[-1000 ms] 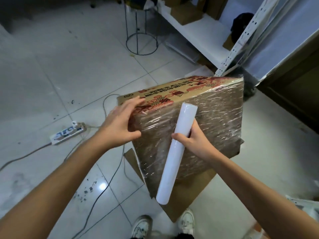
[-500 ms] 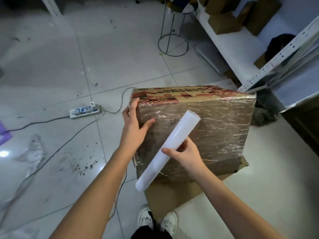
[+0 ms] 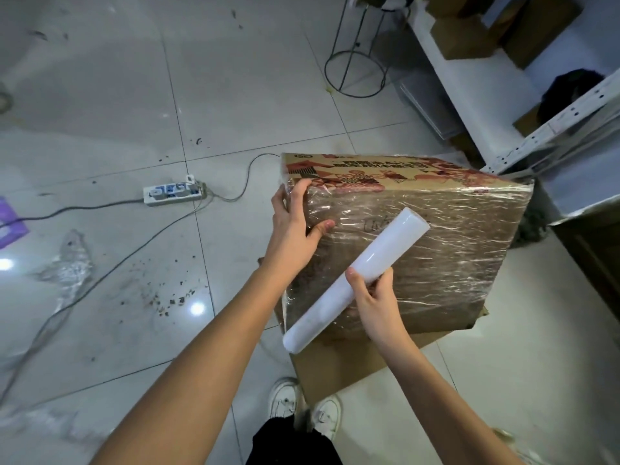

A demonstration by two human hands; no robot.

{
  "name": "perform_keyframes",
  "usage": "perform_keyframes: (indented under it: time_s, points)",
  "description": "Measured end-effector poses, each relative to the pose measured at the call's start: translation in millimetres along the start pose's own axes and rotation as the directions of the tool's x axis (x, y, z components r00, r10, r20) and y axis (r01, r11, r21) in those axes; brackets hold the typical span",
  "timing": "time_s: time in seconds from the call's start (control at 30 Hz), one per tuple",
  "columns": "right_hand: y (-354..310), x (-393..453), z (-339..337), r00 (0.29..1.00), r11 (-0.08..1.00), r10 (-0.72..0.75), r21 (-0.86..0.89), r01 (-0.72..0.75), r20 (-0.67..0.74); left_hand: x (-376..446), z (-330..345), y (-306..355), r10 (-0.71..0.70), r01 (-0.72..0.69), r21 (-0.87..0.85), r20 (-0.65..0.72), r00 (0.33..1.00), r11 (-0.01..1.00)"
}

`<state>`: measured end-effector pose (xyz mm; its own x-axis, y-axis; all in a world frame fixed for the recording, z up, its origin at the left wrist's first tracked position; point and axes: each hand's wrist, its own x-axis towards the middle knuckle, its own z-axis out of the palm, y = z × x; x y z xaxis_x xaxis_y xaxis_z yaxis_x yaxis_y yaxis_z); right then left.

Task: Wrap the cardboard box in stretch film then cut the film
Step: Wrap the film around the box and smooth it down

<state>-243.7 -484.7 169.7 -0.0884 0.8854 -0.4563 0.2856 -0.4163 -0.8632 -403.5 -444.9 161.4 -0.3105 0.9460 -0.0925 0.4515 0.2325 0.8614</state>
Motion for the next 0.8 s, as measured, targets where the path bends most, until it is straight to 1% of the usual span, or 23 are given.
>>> perform_keyframes:
  time_s: [0.07, 0.17, 0.23, 0.3, 0.37, 0.43, 0.63, 0.8]
  points:
    - [0.8, -0.3, 5.9, 0.998, 0.999, 0.018, -0.044, -0.021, -0.068, -3.3, 0.1, -1.0, 0.016, -0.016, 0.008, -0.013, 1.000, 1.000]
    - [2.0, -1.3, 15.3, 0.992, 0.989, -0.021, -0.149, 0.002, -0.124, -6.5, 0.8, -2.9, 0.037, -0.037, 0.001, -0.027, 0.999, 0.999]
    - [6.9, -3.2, 18.4, 0.990, 0.989, -0.011, -0.146, -0.010, -0.143, -7.3, 1.9, -4.0, 0.039, -0.039, 0.003, -0.029, 0.999, 0.999]
    - [19.0, -8.8, 20.3, 0.992, 0.987, 0.036, -0.150, -0.055, -0.122, -6.2, 2.2, -4.4, 0.039, -0.039, 0.005, -0.022, 0.999, 0.999]
    - [33.5, -17.6, 23.9, 0.992, 0.981, 0.115, -0.150, -0.121, -0.051, -3.7, 2.2, -4.9, 0.040, -0.040, 0.003, -0.019, 0.999, 0.999]
    - [46.4, -23.4, 27.5, 0.988, 0.983, 0.151, -0.106, -0.152, -0.017, -2.0, 2.5, -5.1, 0.033, -0.033, -0.003, -0.012, 0.999, 0.999]
    - [49.0, -26.5, 34.6, 0.989, 0.985, 0.134, -0.106, -0.140, -0.059, -3.4, 2.2, -7.8, 0.033, -0.033, 0.007, -0.007, 0.999, 0.999]
    - [47.3, -35.0, 26.1, 0.990, 0.990, 0.133, -0.049, -0.135, -0.055, -5.4, 0.7, -4.0, 0.029, -0.029, 0.045, 0.004, 1.000, 0.999]
